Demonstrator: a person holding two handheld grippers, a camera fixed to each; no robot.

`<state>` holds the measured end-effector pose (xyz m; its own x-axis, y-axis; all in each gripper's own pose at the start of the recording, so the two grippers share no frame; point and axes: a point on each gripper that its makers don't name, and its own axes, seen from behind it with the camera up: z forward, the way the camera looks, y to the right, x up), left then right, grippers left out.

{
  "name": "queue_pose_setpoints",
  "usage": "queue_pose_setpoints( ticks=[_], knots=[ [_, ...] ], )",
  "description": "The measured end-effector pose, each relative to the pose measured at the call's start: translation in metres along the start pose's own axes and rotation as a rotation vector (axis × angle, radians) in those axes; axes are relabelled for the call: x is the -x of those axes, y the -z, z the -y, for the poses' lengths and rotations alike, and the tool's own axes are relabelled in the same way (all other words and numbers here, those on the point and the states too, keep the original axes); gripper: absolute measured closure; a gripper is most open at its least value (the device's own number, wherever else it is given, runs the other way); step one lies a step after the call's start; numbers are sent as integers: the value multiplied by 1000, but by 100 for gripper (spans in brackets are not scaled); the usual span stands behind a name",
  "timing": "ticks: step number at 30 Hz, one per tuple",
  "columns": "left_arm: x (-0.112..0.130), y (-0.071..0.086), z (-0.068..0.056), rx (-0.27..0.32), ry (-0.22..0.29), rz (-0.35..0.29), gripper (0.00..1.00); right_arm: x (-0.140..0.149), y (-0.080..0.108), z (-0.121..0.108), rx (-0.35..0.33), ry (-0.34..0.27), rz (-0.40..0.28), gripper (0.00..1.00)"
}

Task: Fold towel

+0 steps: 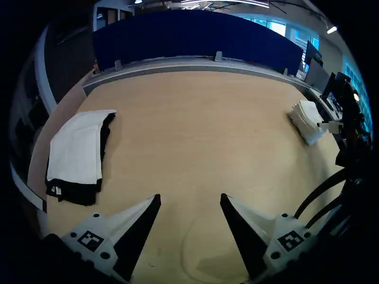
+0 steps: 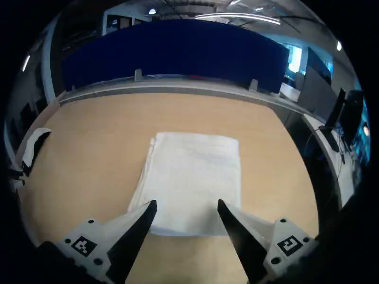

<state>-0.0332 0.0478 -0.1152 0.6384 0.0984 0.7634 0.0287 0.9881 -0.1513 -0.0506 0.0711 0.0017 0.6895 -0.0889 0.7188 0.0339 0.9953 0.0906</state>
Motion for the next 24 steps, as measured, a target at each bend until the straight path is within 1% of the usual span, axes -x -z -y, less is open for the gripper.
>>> queue_pose_setpoints(
  ticks=[6,10,12,15,18,24],
  knots=[
    [1,-2,1,-2,-2,1,7,18,-9,2,-1,-4,31,0],
    [2,-2,3,-4,-1,2,7,16,-10,1,-4,-5,30,0],
    [1,-1,4,-5,-2,2,7,11,-9,0,-6,-5,22,0],
    [0,-1,4,-5,-2,2,7,-4,-4,-1,-5,-5,-6,1],
    [-2,-1,3,-4,-1,1,7,-23,-4,-5,-1,-9,-32,1],
    [-2,-1,3,-6,-1,1,7,-55,-18,-14,6,-11,-60,1]
  ],
)
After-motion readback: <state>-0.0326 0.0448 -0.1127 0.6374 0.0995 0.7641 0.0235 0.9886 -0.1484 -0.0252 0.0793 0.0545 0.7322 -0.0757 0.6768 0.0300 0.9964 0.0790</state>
